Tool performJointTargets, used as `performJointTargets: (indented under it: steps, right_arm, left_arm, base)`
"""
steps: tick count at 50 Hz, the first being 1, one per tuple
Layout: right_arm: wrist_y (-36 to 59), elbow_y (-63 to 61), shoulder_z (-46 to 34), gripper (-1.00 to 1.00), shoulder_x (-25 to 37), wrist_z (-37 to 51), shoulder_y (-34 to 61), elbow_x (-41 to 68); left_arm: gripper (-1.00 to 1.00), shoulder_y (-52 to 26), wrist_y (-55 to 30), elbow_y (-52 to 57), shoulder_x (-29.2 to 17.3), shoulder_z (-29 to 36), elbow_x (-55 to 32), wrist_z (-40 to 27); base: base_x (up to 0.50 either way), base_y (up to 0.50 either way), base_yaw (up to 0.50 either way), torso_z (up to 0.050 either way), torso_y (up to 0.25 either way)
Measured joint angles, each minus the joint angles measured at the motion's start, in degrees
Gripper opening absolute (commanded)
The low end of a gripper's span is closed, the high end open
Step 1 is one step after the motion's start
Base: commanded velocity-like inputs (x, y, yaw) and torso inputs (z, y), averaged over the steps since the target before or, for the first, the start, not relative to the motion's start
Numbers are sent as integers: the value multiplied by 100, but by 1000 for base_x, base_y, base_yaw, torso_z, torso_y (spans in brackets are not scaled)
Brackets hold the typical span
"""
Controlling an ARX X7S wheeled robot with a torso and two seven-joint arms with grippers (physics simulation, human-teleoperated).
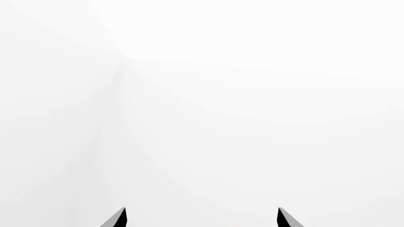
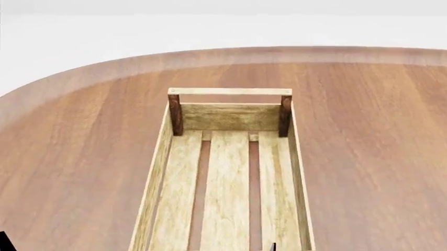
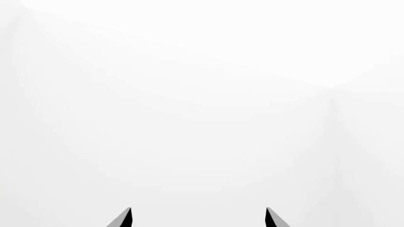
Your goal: Pick up the cream cheese and put it in the tray.
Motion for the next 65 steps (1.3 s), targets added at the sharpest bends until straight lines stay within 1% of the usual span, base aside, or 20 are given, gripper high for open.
performJointTargets:
  steps: [9, 35, 65]
  right_arm:
    - [21, -3, -31, 100, 24, 21, 13, 38]
    - [67, -40, -151, 100, 143, -18, 46, 345]
    - [122, -163, -95, 100, 191, 171, 7, 568]
  left_arm:
    - [100, -13, 15, -23, -20, 16, -1, -21]
    - [100, -14, 35, -24, -56, 55, 29, -95]
    - [100, -56, 28, -65, -99, 92, 20, -177]
  base:
    - [117, 218, 0, 0, 0]
    - [121, 13, 0, 0, 0]
    - [0, 0, 0, 0, 0]
